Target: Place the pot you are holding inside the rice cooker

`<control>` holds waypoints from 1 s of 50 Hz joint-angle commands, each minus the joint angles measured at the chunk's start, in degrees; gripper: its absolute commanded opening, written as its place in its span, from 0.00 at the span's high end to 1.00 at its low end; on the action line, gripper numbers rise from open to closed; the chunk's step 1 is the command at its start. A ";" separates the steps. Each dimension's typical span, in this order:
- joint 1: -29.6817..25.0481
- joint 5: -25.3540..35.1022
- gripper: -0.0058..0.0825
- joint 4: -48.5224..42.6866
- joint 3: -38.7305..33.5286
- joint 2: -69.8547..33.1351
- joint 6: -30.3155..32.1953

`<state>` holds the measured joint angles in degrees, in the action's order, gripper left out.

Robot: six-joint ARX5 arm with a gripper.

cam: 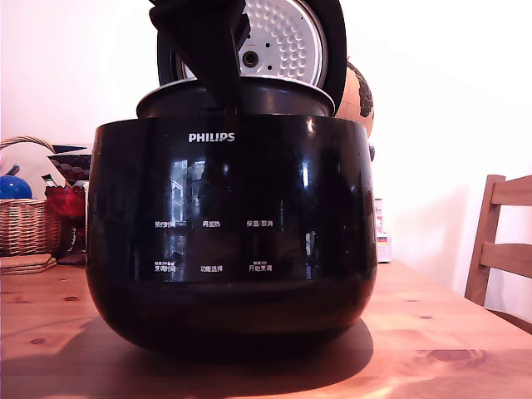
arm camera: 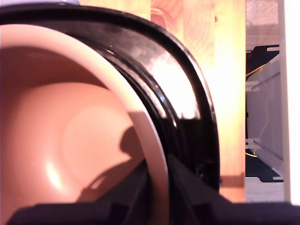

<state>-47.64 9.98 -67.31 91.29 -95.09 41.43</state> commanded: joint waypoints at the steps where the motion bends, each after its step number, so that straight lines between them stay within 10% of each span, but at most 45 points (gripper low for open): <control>1: -1.27 1.18 0.79 -0.63 0.98 0.07 -0.09; 50: -0.68 -0.50 0.78 -10.51 9.49 0.20 -5.81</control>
<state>-48.34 9.87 -77.45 100.20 -94.96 36.10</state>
